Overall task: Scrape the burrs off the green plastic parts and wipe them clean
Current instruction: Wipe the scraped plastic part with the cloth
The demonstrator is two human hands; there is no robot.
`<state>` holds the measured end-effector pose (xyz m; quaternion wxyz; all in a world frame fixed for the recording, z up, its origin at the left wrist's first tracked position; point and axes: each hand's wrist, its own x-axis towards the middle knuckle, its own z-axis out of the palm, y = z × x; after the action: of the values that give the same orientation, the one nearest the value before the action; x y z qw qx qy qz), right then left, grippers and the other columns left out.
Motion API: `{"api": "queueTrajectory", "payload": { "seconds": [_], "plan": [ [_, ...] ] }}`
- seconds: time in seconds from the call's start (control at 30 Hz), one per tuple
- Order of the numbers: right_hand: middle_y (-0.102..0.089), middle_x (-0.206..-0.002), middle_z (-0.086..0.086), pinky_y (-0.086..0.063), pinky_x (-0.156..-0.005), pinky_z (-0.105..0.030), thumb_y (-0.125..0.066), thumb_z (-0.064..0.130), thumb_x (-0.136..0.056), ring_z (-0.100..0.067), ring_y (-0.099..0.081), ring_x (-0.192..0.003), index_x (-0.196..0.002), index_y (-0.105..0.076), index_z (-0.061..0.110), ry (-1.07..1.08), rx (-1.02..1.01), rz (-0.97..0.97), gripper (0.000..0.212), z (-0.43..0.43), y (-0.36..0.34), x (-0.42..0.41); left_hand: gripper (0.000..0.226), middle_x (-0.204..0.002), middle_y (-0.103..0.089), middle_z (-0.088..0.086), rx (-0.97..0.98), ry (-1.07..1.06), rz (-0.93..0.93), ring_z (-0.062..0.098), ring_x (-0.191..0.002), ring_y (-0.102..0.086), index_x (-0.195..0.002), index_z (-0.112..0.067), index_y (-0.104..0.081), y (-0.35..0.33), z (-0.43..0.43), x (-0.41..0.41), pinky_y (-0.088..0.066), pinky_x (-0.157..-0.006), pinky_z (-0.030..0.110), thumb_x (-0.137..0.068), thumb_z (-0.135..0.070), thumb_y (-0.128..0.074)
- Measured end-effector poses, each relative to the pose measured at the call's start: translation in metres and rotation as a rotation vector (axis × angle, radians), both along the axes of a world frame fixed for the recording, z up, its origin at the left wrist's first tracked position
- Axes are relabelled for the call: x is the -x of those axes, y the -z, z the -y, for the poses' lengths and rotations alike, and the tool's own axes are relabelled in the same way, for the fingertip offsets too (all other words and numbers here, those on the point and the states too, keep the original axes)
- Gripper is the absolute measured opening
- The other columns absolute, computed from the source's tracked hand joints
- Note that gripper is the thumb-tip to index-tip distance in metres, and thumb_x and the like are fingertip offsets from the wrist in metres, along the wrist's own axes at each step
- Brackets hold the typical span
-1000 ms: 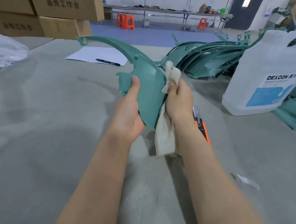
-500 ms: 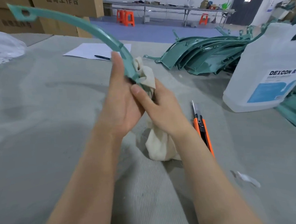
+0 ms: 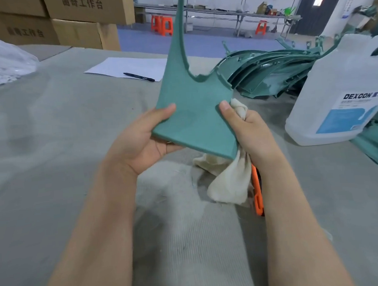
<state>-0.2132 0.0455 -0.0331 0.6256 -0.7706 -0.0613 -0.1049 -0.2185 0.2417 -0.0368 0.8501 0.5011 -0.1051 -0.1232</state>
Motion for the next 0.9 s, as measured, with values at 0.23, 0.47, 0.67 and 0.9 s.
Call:
{"api": "queueTrajectory", "payload": {
  "seconds": [0.23, 0.47, 0.67, 0.9],
  "plan": [
    [-0.069, -0.073, 0.005, -0.047, -0.061, -0.025, -0.067, 0.033, -0.091, -0.009, -0.062, -0.067, -0.081, -0.069, 0.003, 0.096, 0.109, 0.045, 0.031, 0.001, 0.004, -0.006, 0.037, -0.106, -0.072, 0.007, 0.007, 0.039, -0.172, 0.021, -0.093, -0.071, -0.116, -0.008, -0.061, 0.004, 0.008, 0.000, -0.060, -0.076, 0.036, -0.080, -0.009, -0.054],
    [-0.055, -0.092, 0.004, -0.038, -0.078, -0.031, -0.025, 0.042, -0.102, -0.014, -0.052, -0.088, -0.095, -0.058, 0.016, 0.422, -0.036, 0.224, 0.042, -0.014, -0.001, -0.005, 0.035, -0.109, -0.072, 0.001, -0.013, -0.189, -0.131, 0.015, -0.097, -0.070, -0.126, -0.013, -0.059, 0.004, 0.026, -0.004, -0.059, -0.075, 0.028, -0.100, -0.032, -0.046],
    [-0.055, -0.137, -0.018, -0.024, -0.109, -0.018, -0.049, 0.009, -0.093, -0.028, -0.048, -0.124, -0.129, -0.060, 0.002, -0.005, 0.494, 0.482, 0.038, -0.080, 0.020, 0.016, 0.038, -0.095, -0.074, 0.000, 0.224, -0.310, -0.105, 0.010, -0.088, -0.071, -0.108, -0.014, -0.065, 0.002, 0.034, -0.007, -0.055, -0.068, 0.021, -0.101, -0.040, -0.038],
    [-0.062, -0.127, -0.014, -0.028, -0.102, -0.009, -0.048, -0.004, -0.092, -0.020, -0.054, -0.120, -0.120, -0.066, 0.001, 0.225, 0.374, 0.352, 0.034, -0.063, 0.013, 0.010, 0.041, -0.098, -0.073, 0.002, 0.055, -0.368, -0.047, 0.015, -0.090, -0.070, -0.107, -0.012, -0.065, 0.000, 0.044, -0.002, -0.057, -0.075, 0.027, -0.101, -0.042, -0.037]
  ]
}}
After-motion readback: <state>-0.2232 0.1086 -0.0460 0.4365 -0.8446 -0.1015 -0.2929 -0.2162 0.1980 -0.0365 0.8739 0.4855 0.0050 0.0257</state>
